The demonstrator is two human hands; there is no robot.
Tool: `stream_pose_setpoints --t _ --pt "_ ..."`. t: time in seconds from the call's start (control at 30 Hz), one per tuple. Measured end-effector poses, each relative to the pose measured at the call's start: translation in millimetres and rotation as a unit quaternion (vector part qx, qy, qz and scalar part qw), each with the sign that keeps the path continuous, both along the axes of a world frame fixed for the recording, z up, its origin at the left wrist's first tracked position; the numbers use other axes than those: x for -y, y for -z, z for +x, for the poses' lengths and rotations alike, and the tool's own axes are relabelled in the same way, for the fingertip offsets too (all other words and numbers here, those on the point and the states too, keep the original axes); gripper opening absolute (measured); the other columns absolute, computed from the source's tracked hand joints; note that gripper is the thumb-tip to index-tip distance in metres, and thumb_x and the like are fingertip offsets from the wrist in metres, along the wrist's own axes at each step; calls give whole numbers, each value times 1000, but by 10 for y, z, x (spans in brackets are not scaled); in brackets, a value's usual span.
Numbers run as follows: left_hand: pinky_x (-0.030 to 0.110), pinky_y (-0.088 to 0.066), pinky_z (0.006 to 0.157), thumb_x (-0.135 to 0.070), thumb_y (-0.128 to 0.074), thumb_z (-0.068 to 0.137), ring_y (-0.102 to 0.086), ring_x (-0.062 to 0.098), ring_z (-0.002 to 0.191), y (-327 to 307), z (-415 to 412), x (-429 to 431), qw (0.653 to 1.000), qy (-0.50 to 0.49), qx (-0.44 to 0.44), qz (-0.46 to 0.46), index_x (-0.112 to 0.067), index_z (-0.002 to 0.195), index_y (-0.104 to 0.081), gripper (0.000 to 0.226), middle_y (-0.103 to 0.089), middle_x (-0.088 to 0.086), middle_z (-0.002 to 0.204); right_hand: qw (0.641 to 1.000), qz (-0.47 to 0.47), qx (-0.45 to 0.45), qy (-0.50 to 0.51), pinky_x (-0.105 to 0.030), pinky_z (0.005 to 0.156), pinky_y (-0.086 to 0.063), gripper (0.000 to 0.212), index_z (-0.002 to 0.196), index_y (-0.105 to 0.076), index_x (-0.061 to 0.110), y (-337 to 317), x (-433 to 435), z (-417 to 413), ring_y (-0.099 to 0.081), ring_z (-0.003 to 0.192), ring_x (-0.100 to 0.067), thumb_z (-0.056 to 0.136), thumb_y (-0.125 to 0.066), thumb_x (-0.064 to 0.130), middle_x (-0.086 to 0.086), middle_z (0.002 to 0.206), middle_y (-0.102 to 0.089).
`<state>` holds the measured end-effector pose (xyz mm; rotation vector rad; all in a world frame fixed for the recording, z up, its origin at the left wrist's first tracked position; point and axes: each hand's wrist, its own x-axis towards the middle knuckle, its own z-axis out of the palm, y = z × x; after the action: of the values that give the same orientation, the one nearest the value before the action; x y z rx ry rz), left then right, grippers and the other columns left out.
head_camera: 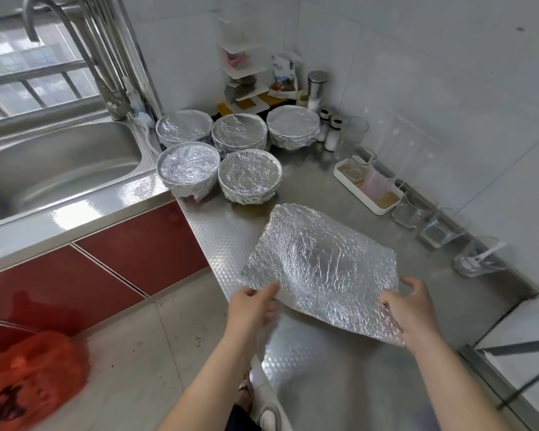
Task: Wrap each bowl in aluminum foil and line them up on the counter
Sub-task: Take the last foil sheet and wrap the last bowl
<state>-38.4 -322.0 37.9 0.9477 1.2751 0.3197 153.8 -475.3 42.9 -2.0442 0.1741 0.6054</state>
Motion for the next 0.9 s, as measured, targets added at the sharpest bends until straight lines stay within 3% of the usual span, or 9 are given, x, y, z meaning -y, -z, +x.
stream_pose_setpoints --t 0.1,0.17,0.3,0.43,0.57,0.67,0.73,0.8,0.9 --pt "30 -58 68 -17 -75 85 -62 20 76 46 -79 -222 997 -72 10 26 -4 116 -61 36 -69 9 100 999 -21 20 -20 -36 54 -46 59 133 -41 14 8 -40 -29 -51 57 -24 78 -61 2 -14 80 -62" --pt "25 -55 61 -11 -72 86 -59 17 74 34 -99 -319 995 -73 6 69 -2 108 -67 25 -67 6 92 981 -117 126 -89 -48 78 -51 66 136 -40 14 19 -85 -46 -60 87 -33 77 -68 13 -17 102 -63" --pt "24 -51 54 -5 -68 88 -52 14 66 18 -98 -393 992 -83 11 98 -8 80 -65 9 -58 7 77 842 -190 394 -316 -55 103 -36 75 145 -37 14 -34 -337 -279 -34 136 -39 82 -62 43 -19 149 -37" --pt "21 -51 50 -5 -67 87 -51 14 67 138 -124 -413 995 -84 24 47 -8 88 -64 4 -57 7 81 700 -244 345 -576 -47 117 1 86 151 10 36 43 -589 -668 16 146 -21 90 -46 59 2 158 18" --pt "33 -55 68 -25 -57 98 -58 15 59 117 -180 -372 973 -160 151 -76 -11 91 -60 16 -58 3 69 713 -249 346 -557 -43 118 4 71 151 10 36 209 -617 -706 13 147 -19 99 -39 39 1 161 12" --pt "39 -51 86 -45 -39 102 -67 24 96 186 -161 -322 932 -222 236 -163 -12 102 -63 41 -71 10 96 735 -222 366 -526 -37 118 -2 56 153 -5 35 235 -573 -658 0 148 -16 99 -16 44 4 162 -3" --pt "36 -50 87 -38 -42 103 -64 20 104 172 -53 -214 967 -134 180 -124 -15 113 -65 34 -70 7 112 769 -172 366 -495 -33 117 -10 64 151 -20 33 216 -553 -618 -13 147 -15 91 -5 48 4 159 -18" --pt "30 -48 72 -25 -51 101 -61 11 85 86 94 -100 992 -34 115 -42 -21 117 -61 20 -67 0 103 809 -117 359 -450 -31 117 -17 64 149 -31 28 218 -532 -542 -25 144 -15 92 -7 46 3 155 -32" --pt "29 -51 67 -37 -55 97 -59 11 80 80 300 -46 997 58 45 23 -35 130 -42 36 -57 -6 110 855 -35 347 -383 -27 116 -21 61 145 -41 18 191 -508 -457 -34 139 -16 96 -15 45 1 149 -41"
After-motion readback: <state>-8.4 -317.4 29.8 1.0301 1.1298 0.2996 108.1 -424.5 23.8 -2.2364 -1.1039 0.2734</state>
